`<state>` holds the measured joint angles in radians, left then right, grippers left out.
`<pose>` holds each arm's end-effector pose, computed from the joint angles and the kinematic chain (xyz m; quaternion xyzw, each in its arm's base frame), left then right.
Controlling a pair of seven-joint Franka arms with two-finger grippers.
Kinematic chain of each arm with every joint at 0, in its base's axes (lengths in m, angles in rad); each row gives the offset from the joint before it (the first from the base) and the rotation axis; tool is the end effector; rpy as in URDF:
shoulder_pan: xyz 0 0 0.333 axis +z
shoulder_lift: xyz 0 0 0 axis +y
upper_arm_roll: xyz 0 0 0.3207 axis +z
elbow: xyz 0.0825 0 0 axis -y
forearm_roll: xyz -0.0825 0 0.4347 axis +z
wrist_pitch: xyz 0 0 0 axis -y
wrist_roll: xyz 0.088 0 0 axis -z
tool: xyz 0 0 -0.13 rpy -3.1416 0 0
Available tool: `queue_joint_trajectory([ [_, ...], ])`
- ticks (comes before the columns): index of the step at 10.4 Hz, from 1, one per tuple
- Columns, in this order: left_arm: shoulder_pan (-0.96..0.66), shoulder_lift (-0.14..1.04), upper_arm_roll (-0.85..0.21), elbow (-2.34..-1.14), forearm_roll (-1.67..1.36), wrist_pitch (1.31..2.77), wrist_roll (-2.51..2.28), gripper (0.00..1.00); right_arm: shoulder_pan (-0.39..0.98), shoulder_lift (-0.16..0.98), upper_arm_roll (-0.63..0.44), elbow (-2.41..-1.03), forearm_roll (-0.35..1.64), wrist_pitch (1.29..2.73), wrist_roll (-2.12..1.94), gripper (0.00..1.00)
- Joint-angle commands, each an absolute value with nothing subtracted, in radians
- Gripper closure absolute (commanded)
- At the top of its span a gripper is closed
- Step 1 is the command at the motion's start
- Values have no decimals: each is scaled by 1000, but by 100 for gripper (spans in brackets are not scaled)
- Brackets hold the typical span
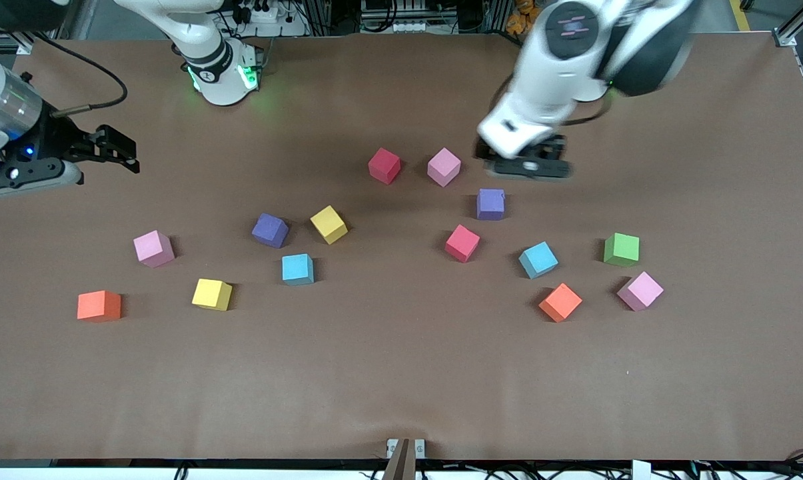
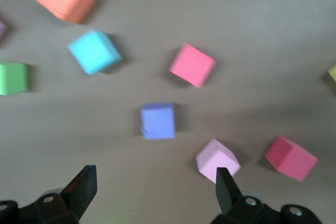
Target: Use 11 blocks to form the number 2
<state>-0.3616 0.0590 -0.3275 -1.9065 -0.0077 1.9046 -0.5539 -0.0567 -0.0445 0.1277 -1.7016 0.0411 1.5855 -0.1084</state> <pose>0.4747 -0.3893 0.4241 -0.9973 0.0662 0.0311 0.0062 0.5850 0.0482 0.5657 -0.9953 -0.0883 0.0356 0.0184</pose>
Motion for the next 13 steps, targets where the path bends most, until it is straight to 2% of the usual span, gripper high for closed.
queue_joint_trajectory([
  [1,-405,107,-351,-1914,-8,1986,-607,0,-89,-2,135,-1704,45,1589,-123,0],
  [7,-593,372,-350,-1881,11,2241,-690,0,-103,156,133,-1701,40,1699,-123,0],
  [13,-725,550,-345,-1754,136,2284,-715,0,-110,287,133,-1706,31,1759,-124,0],
])
